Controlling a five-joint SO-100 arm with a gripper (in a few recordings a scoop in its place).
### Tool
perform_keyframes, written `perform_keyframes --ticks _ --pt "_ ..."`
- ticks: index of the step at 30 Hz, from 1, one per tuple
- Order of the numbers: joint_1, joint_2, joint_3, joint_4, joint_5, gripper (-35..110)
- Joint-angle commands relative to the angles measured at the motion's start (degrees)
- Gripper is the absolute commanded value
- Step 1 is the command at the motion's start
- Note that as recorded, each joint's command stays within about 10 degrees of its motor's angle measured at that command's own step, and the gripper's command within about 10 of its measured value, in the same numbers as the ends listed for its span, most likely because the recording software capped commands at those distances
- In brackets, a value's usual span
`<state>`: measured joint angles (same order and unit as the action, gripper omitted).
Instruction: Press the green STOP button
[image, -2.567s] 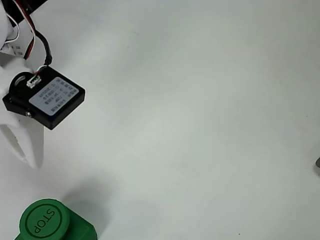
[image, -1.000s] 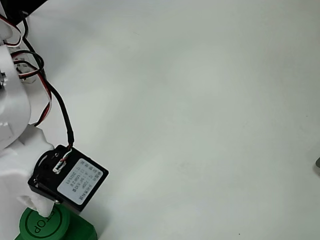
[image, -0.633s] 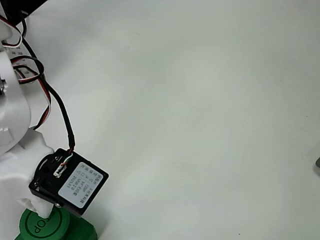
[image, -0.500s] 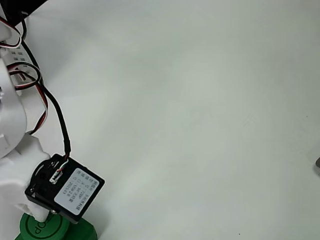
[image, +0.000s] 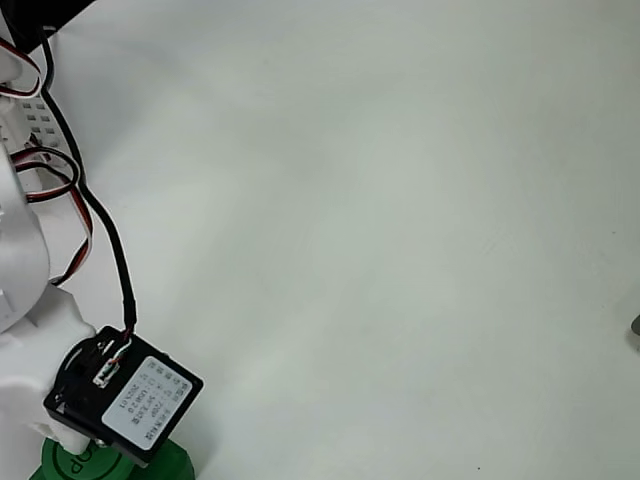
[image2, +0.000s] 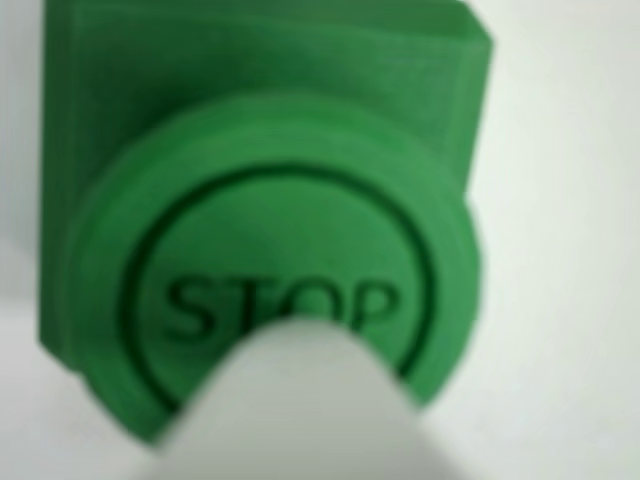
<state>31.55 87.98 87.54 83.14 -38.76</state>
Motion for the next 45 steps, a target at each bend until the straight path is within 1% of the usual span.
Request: perform_keyframes --ticks 1,8,16,34,41,45 --pt "-0.35 0.18 -3.25 0.35 -1.14 0" --pt "-0.53 -3.87 -2.11 0.35 -0.62 0" --pt "-0.53 -4.22 6.86 -4.48 1.05 0" --pt "-8.17 -2.37 18.63 -4.57 10.20 0" --pt "-8.35 -1.76 21.18 -4.66 10.99 0" --pt "-8.35 2.37 21.53 -4.39 10.90 0"
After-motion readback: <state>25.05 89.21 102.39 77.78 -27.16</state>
